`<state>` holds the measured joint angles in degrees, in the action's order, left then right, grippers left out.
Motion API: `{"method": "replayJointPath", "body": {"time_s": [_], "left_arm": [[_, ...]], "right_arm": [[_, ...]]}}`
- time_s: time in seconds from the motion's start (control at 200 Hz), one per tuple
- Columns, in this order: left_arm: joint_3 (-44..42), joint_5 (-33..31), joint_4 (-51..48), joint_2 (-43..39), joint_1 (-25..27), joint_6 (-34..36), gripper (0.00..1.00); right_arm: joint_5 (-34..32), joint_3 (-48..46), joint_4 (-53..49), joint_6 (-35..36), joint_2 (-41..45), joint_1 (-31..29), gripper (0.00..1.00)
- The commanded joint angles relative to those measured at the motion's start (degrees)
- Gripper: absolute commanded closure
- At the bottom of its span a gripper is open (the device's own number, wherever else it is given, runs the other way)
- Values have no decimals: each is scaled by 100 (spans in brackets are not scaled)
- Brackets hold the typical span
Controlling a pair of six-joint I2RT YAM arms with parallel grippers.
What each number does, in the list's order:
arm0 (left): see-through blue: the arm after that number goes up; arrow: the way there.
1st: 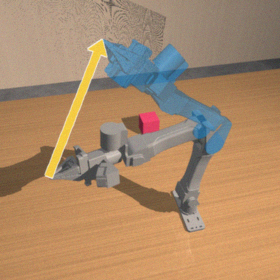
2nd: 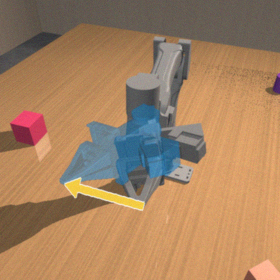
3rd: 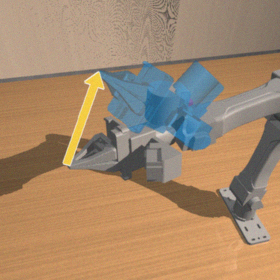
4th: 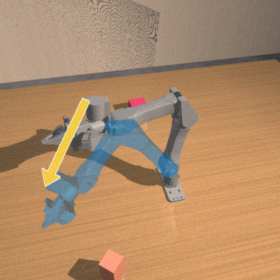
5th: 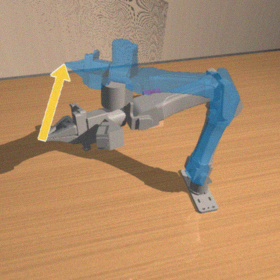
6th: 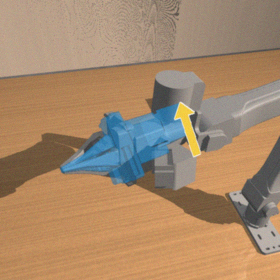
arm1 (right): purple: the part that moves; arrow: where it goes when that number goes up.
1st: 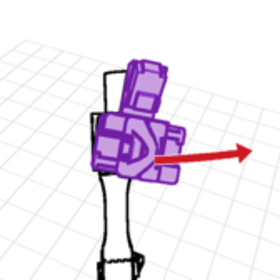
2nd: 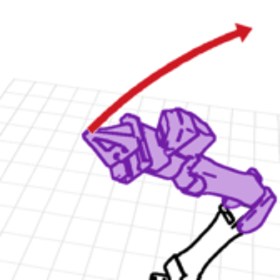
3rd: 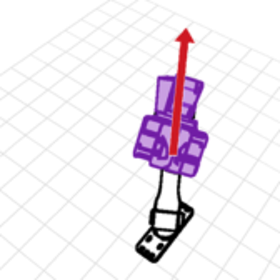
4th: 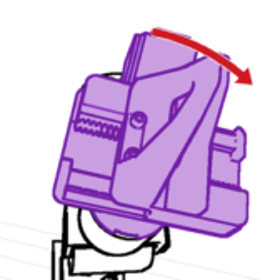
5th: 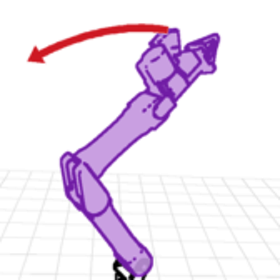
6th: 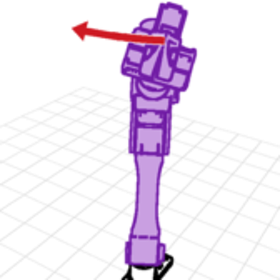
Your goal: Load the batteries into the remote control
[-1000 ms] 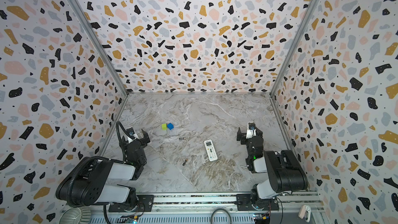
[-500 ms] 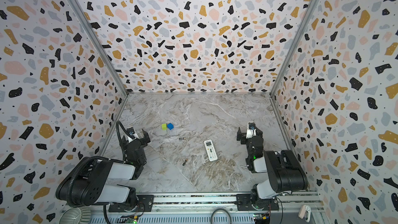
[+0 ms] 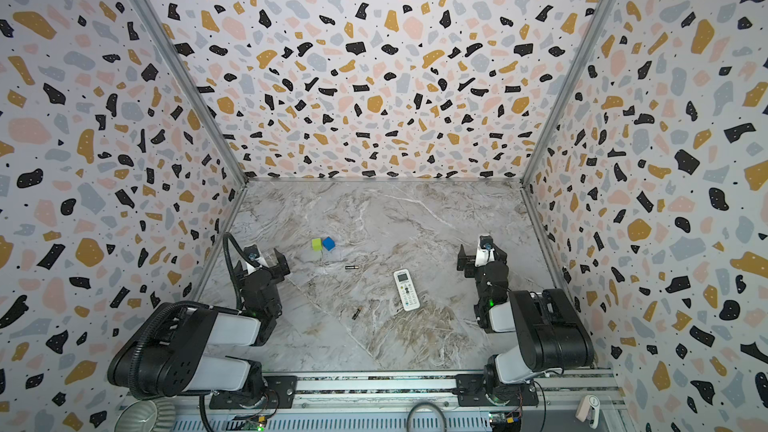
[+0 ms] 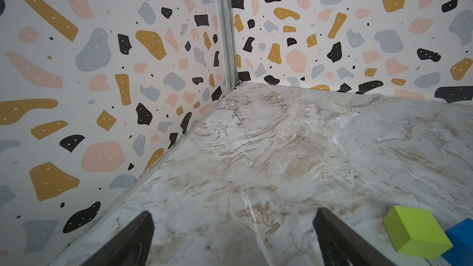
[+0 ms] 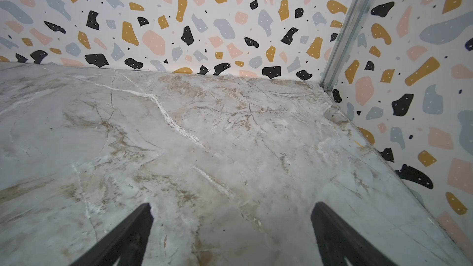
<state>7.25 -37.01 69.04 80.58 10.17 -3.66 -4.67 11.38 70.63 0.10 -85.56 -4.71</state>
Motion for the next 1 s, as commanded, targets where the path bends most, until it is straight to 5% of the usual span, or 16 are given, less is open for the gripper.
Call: {"method": "replayJointPath", "body": {"time_s": [0.0, 0.405, 0.581, 0.756, 0.996], "left_arm": [[110, 10, 180, -49, -42, -32, 1], [142, 181, 50, -293, -51, 38, 0], [1033, 77, -2924, -1453, -35, -343, 0], [2228, 640, -5725, -1879, -27, -1944, 1], [2749, 2195, -6638, -1910, 541, -2450, 1]], "right_arm": [[24, 124, -34, -10, -5, 27, 1], [-281, 89, -23, -8, 124, -68, 1], [-825, 763, -2196, 203, 1321, -684, 1], [-706, 1516, -4858, -896, 2078, -1358, 1], [-308, 2453, -7202, -1355, 1974, -2690, 1]]}}
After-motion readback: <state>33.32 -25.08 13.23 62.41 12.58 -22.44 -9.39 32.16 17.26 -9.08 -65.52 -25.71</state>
